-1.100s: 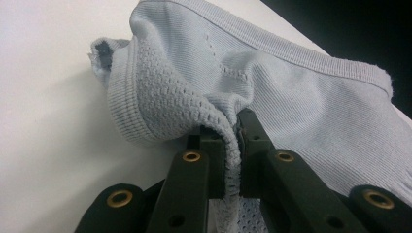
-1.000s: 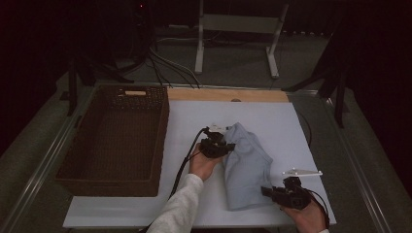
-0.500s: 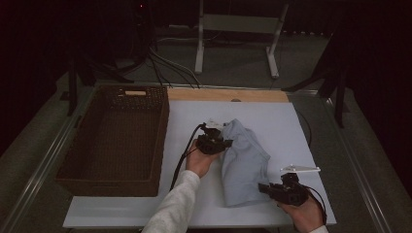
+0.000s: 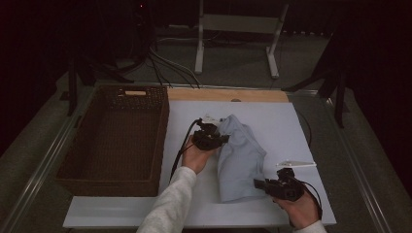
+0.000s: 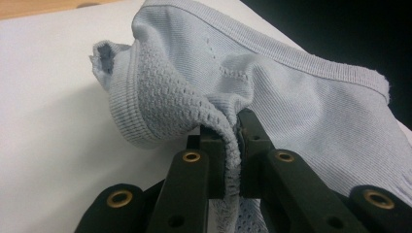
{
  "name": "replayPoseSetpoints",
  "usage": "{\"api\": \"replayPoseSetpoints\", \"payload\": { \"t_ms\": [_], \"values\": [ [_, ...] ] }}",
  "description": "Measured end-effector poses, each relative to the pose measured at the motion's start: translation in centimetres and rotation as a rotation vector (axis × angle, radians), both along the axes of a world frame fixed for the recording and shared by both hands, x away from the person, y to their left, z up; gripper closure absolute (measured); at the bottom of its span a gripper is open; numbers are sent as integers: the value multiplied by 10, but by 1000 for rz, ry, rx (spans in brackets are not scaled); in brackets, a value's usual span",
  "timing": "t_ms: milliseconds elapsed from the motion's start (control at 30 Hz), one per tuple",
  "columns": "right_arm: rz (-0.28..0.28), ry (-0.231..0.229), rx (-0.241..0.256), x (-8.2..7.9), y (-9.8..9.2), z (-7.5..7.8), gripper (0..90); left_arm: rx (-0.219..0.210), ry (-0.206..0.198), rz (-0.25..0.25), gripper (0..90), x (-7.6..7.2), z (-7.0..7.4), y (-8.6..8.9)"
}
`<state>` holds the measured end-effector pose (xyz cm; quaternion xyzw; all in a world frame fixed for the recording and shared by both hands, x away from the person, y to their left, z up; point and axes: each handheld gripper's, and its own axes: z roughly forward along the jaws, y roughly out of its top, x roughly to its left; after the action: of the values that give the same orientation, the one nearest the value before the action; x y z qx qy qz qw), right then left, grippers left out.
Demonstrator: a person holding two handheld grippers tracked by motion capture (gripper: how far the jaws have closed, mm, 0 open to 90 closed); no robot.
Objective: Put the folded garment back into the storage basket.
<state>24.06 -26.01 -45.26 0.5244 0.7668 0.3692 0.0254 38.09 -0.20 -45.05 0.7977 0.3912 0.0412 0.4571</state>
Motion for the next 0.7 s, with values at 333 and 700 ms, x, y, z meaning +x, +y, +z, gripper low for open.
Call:
{"api": "replayPoseSetpoints", "payload": {
  "t_ms": [333, 700],
  "values": [
    [2, -2, 13, 5, 6, 6, 782, 4, -14, 6, 843, 2, 11, 7],
    [9, -11, 21, 9, 12, 14, 782, 13, -21, 13, 843, 4, 21, 13]
  ]
}}
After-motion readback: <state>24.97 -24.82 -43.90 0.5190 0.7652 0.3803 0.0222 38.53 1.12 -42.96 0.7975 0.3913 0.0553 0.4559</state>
